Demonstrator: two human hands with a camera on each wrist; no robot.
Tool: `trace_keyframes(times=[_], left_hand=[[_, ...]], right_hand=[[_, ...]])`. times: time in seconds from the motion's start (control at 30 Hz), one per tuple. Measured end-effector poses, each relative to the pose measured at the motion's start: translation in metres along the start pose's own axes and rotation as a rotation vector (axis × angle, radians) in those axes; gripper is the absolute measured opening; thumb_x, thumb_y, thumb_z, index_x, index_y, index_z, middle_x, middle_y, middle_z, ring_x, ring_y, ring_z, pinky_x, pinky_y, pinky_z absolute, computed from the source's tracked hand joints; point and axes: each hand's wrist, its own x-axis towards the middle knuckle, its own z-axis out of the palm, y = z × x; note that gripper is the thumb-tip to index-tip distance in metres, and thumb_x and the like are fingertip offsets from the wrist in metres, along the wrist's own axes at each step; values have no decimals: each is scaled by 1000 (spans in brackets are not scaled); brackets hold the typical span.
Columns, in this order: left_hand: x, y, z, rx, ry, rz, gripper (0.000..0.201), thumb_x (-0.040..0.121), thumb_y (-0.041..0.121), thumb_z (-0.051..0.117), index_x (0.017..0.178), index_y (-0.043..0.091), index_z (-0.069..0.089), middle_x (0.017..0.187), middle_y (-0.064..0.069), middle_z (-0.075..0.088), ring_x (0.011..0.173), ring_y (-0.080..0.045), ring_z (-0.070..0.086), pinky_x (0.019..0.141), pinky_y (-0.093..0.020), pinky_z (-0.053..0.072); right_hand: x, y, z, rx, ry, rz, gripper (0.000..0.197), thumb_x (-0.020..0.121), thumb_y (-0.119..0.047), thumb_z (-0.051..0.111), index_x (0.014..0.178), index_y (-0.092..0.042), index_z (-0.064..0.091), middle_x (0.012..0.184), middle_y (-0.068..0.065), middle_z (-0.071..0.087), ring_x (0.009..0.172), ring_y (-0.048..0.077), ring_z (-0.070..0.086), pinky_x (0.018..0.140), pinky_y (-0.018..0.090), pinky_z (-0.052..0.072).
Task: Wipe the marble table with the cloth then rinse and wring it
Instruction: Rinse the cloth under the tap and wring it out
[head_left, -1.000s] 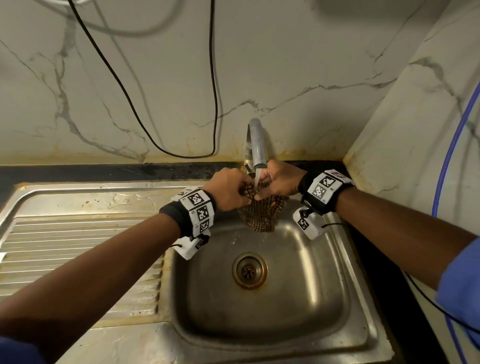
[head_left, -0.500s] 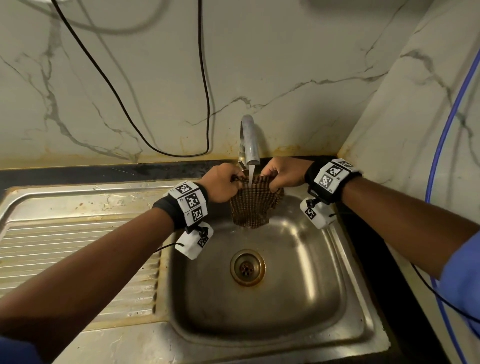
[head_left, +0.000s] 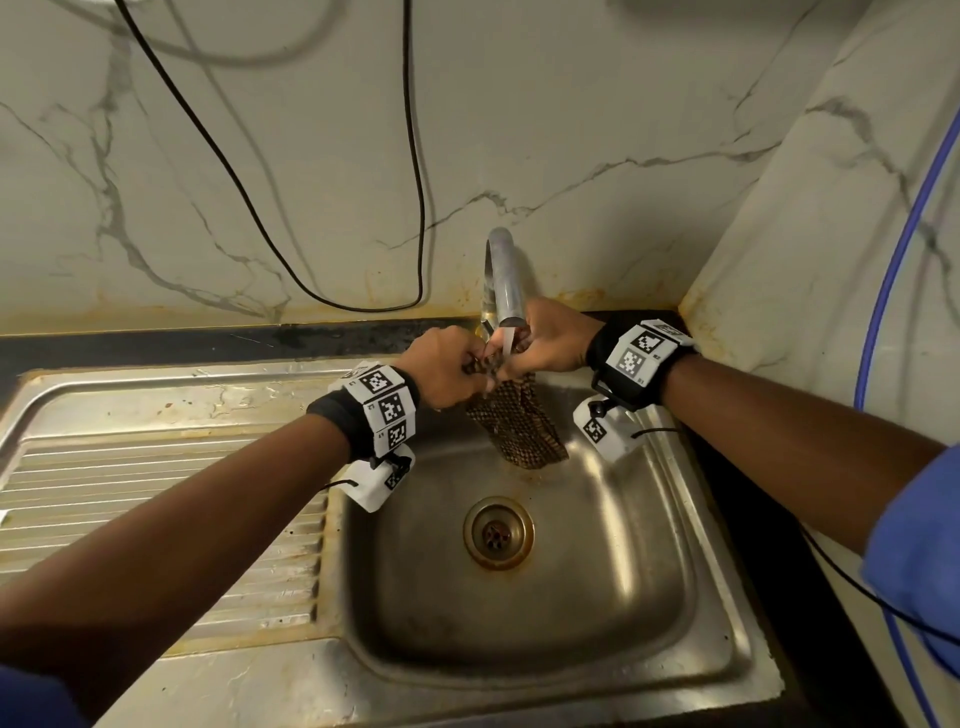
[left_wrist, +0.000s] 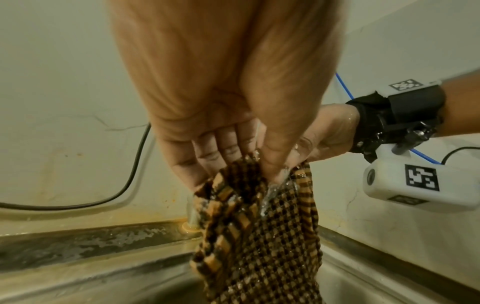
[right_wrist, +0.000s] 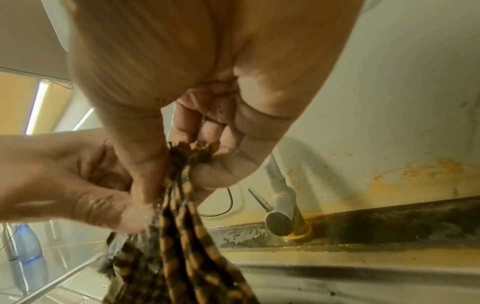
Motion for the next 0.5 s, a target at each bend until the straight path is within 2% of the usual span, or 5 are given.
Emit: trace_keyframes(times=[0.1, 0.23, 0.33, 0.43, 0.5], left_hand=[[2, 1, 0, -16, 28, -11, 14, 88, 26, 65, 100, 19, 69, 91, -1, 66, 86, -20, 62, 70, -29, 46], [4, 3, -3, 5, 3, 18, 17, 90, 21, 59, 100, 14, 70, 92, -4, 64, 89, -25, 61, 79, -34, 51], [3, 4, -3, 33, -65, 29, 19, 92, 19, 54, 104, 12, 67, 98, -7, 65, 91, -25, 60, 79, -35, 49], [2, 2, -4, 22, -106, 44, 15, 93, 18, 54, 105, 15, 63, 100, -4, 61, 93, -21, 59, 76, -28, 44], [1, 1, -7, 39, -139, 38, 10, 92, 18, 56, 101, 17, 60, 99, -3, 60, 94, -21, 59, 74, -27, 43]], right_hand=[[-2, 5, 5, -2, 97, -3, 25, 71, -16, 83, 91, -8, 71, 75, -3, 69, 72, 6, 65, 64, 16, 45], [-10, 15, 13, 141, 183, -19, 36, 68, -7, 84, 98, -11, 67, 86, -4, 70, 80, 1, 67, 71, 13, 50], [-14, 24, 22, 301, 219, 42, 55, 65, 0, 85, 114, -5, 61, 100, 11, 72, 95, 22, 70, 88, 32, 55], [-15, 28, 32, 341, 222, 51, 39, 69, 2, 82, 105, -1, 67, 99, 14, 73, 94, 27, 70, 89, 41, 56], [-14, 24, 36, 351, 239, 29, 32, 70, 4, 80, 99, 4, 69, 93, 12, 73, 86, 18, 71, 83, 31, 57]])
